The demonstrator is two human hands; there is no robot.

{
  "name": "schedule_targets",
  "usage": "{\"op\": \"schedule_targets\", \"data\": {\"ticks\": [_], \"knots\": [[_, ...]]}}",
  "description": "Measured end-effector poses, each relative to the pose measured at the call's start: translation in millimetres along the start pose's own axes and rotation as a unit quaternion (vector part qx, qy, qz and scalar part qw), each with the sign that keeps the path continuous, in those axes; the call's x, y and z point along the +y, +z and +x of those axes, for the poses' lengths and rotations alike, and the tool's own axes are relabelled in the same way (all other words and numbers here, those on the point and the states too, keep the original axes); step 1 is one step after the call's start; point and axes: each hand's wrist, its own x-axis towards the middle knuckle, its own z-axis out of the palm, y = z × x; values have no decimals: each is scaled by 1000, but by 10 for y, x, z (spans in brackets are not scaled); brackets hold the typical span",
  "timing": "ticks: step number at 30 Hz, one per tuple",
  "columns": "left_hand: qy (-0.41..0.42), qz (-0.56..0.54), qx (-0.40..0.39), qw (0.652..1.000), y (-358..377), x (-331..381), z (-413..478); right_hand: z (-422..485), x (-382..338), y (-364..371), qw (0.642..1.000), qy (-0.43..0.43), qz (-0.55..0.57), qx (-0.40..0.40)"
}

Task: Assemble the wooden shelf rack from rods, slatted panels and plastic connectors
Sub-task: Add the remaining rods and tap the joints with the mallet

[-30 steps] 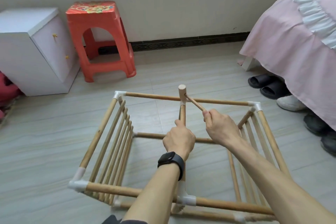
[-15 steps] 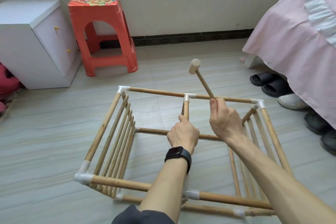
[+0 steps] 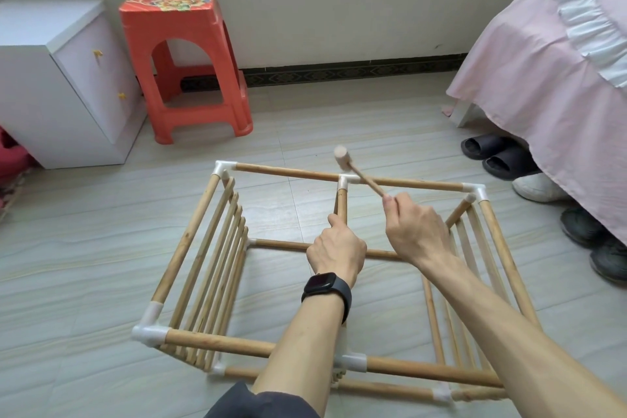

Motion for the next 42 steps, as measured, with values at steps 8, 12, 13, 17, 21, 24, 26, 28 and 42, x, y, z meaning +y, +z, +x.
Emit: {"op": "schedule_targets", "data": {"ticks": [8, 12, 13, 17, 21, 24, 26, 28, 42], "knots": [[-1, 6, -3, 1000, 1, -2, 5, 46, 15, 62, 997, 5, -64, -31], [-3, 10, -6, 1000, -10, 4, 10, 24, 3, 80, 999, -32, -18, 30], [-3, 11, -5, 1000, -10, 5, 11, 15, -3, 95, 998, -19, -58, -11], [-2, 12, -7, 1000, -2, 12, 15, 5, -18, 84, 999, -25, -40, 8], [-7, 13, -11, 1000, -17, 20, 10, 4, -51, 68, 997, -27, -74, -25], [-4, 19, -13, 1000, -37, 21, -5, 17, -9, 50, 991, -22, -121, -60], [-5, 21, -11, 1000, -48, 30, 3, 18, 42, -5, 998, -19, -53, -8], [-6, 24, -14, 1000, -62, 25, -7, -5, 187, -73, 999, 15, 6, 34], [7, 45, -3, 999, -56, 34, -8, -166, 1359, -713, 961, 261, -23, 90]]}}
